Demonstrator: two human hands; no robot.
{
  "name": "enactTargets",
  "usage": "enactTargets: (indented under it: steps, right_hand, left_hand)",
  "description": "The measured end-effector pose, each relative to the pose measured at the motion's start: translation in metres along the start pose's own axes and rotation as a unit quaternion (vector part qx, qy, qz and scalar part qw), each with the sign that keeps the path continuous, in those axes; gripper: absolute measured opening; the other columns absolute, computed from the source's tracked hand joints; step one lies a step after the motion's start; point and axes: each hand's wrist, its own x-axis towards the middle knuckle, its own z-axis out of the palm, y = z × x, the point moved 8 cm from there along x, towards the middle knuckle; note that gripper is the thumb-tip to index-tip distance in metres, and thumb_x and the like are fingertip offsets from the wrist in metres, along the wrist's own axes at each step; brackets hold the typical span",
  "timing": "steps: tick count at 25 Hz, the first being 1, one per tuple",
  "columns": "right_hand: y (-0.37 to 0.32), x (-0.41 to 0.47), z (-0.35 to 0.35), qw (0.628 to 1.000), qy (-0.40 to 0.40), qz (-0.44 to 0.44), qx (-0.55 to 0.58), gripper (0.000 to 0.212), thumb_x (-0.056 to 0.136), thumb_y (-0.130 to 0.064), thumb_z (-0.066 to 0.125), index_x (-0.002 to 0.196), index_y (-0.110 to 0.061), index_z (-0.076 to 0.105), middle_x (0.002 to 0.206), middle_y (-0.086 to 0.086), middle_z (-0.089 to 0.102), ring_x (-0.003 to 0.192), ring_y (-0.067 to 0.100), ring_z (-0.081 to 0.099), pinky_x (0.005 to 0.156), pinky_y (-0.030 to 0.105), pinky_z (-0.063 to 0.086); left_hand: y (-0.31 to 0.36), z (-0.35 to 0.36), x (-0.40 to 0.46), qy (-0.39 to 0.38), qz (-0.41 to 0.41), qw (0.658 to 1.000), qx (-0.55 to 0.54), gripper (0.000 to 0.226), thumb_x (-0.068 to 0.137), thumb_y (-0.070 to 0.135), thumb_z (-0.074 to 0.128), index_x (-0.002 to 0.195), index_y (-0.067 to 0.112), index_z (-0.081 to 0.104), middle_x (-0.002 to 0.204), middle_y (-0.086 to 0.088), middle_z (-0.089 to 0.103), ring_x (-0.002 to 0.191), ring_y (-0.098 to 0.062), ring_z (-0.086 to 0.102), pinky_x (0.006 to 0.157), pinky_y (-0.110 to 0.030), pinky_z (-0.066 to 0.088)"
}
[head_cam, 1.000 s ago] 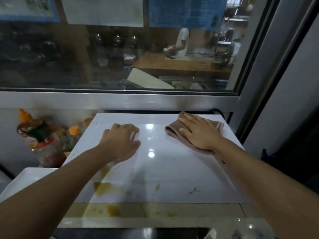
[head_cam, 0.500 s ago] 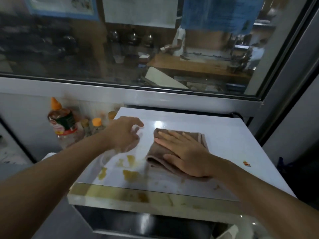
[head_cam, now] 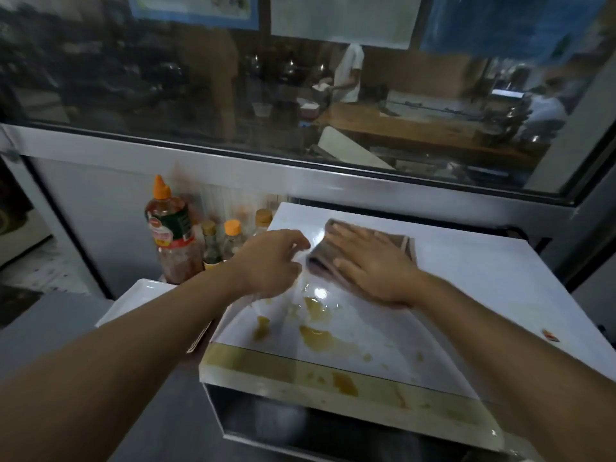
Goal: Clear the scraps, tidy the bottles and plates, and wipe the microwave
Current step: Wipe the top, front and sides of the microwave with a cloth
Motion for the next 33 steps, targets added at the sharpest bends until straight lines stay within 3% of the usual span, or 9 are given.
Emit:
enactTargets:
  steps: [3,8,10,14,19,23,25,29,33]
  right_hand:
    - [-0.043,-0.025,0.006,0.994,-0.002,-0.103,0.037,0.059,0.093,-0.051,0.019,0.149,-0.037,0.005,0.158,-0.017,0.001,0.144,0.003,-0.001,0.115,0.030,0.001]
    - [-0.022,0.042,-0.015,0.994,0.034,-0.036,0.095,0.049,0.100,-0.023,0.035,0.148,-0.023,0.025,0.157,-0.007,0.020,0.144,0.011,0.018,0.118,0.034,0.016]
    - [-0.019,0.077,-0.011,0.997,0.028,0.006,0.078,0.047,0.102,-0.028,0.031,0.148,-0.026,0.025,0.157,-0.007,0.020,0.144,0.013,0.017,0.117,0.035,0.015]
    - [-0.043,0.099,0.001,0.999,0.006,-0.008,0.031,0.048,0.101,-0.038,0.027,0.148,-0.032,0.022,0.158,-0.010,0.015,0.146,0.013,0.011,0.118,0.044,0.013]
    - [-0.105,0.034,0.004,0.995,0.003,-0.091,0.048,0.053,0.096,-0.043,0.027,0.147,-0.038,0.018,0.157,-0.016,0.013,0.145,0.008,0.007,0.118,0.040,0.008]
    - [-0.144,-0.011,0.007,0.987,0.007,-0.151,0.048,0.053,0.090,-0.048,0.023,0.142,-0.037,0.029,0.155,-0.015,0.021,0.144,0.010,0.013,0.117,0.038,0.012]
    - [-0.136,-0.006,0.001,0.989,0.009,-0.137,0.060,0.050,0.093,-0.045,0.030,0.141,-0.035,0.033,0.155,-0.013,0.023,0.143,0.010,0.016,0.117,0.038,0.015]
    - [-0.114,0.024,-0.001,0.999,-0.022,-0.022,0.031,0.048,0.099,-0.041,0.029,0.147,-0.034,0.024,0.158,-0.011,0.012,0.145,0.012,0.008,0.117,0.044,0.011]
    - [-0.145,-0.013,0.011,0.998,-0.019,-0.038,0.041,0.056,0.096,-0.052,0.028,0.148,-0.036,0.017,0.158,-0.015,0.006,0.145,0.009,-0.002,0.119,0.042,0.000]
  left_hand:
    - [-0.027,-0.020,-0.013,0.044,-0.033,0.998,0.000,0.036,0.089,0.010,0.055,0.124,0.014,0.057,0.130,-0.004,0.054,0.113,-0.021,0.054,0.087,-0.022,0.038]
    - [-0.053,-0.019,-0.028,0.043,-0.048,0.996,-0.058,0.040,0.089,0.006,0.055,0.128,0.016,0.055,0.131,0.001,0.054,0.110,-0.010,0.051,0.080,-0.006,0.030]
    - [-0.053,-0.013,-0.029,0.039,-0.059,0.993,-0.096,0.041,0.089,0.004,0.054,0.128,0.018,0.055,0.128,0.000,0.056,0.111,-0.010,0.052,0.084,-0.010,0.034]
    - [-0.073,-0.018,-0.037,0.033,-0.076,0.984,-0.158,0.043,0.089,0.001,0.048,0.127,0.019,0.053,0.124,0.000,0.059,0.113,-0.017,0.056,0.092,-0.029,0.046]
    - [-0.085,-0.027,-0.055,0.067,-0.097,0.982,-0.145,0.037,0.088,0.002,0.048,0.122,0.017,0.052,0.118,-0.005,0.062,0.108,-0.024,0.058,0.091,-0.032,0.047]
    - [-0.085,-0.033,-0.072,0.063,-0.079,0.982,-0.159,0.035,0.088,0.004,0.052,0.120,0.018,0.052,0.113,-0.002,0.062,0.103,-0.023,0.059,0.090,-0.036,0.049]
    - [-0.085,-0.035,-0.080,0.066,-0.068,0.985,-0.142,0.036,0.087,0.003,0.051,0.120,0.019,0.053,0.111,-0.003,0.062,0.099,-0.024,0.059,0.085,-0.034,0.048]
    - [-0.088,-0.029,-0.097,0.054,-0.072,0.988,-0.127,0.038,0.085,0.000,0.050,0.119,0.018,0.052,0.110,-0.002,0.059,0.100,-0.023,0.055,0.080,-0.025,0.040]
    - [-0.086,-0.027,-0.113,0.061,-0.074,0.989,-0.116,0.036,0.087,0.002,0.049,0.120,0.017,0.051,0.115,-0.005,0.061,0.105,-0.023,0.056,0.076,-0.022,0.034]
